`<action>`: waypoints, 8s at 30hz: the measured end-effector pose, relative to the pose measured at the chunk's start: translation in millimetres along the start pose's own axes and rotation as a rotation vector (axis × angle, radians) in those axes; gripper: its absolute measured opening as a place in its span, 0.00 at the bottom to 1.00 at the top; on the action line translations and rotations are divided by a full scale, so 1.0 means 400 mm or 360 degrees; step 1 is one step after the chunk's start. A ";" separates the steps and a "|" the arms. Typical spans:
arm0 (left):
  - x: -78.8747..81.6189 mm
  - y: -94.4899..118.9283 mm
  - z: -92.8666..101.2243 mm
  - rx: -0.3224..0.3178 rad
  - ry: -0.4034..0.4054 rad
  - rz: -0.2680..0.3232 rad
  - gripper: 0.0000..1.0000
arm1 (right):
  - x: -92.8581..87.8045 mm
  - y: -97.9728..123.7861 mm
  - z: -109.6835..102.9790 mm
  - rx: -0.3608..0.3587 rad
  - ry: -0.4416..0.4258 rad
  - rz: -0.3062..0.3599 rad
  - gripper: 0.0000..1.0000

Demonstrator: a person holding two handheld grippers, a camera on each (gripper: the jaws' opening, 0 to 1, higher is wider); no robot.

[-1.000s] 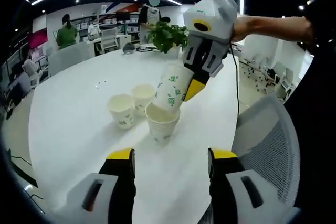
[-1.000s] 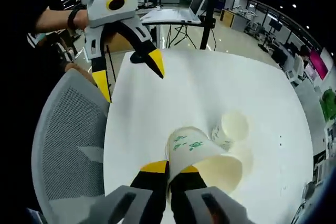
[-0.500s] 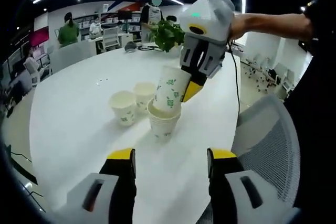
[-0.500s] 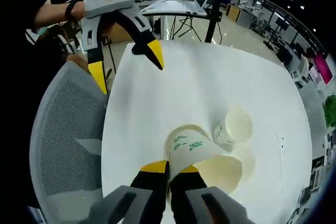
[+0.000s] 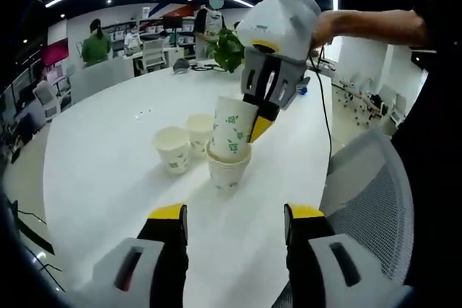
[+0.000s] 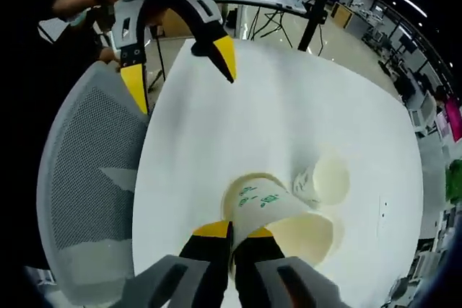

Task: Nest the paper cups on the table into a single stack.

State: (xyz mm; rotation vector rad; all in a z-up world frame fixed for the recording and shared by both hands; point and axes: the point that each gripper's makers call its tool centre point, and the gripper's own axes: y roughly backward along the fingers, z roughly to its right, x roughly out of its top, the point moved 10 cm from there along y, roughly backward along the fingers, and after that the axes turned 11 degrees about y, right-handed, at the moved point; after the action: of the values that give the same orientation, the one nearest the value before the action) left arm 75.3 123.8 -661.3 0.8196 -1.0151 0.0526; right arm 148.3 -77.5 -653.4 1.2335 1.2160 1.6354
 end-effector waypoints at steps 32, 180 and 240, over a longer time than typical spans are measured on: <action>-0.014 0.018 -0.016 0.0038 0.0031 0.0016 0.52 | 0.022 -0.045 0.008 0.0094 0.0246 -0.0233 0.00; -0.026 -0.011 -0.021 0.0182 0.0198 0.0131 0.52 | 0.129 -0.128 0.296 -0.0378 -0.0560 0.0387 0.38; -0.060 0.007 -0.015 0.0206 0.0257 0.0100 0.49 | 0.184 -0.119 0.315 -0.0303 -0.0431 0.0356 0.00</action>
State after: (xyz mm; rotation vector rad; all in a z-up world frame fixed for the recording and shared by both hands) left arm 65.4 137.1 -679.7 0.8862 -0.8910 0.2368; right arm 251.2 35.3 -668.7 1.4528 0.7609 1.6334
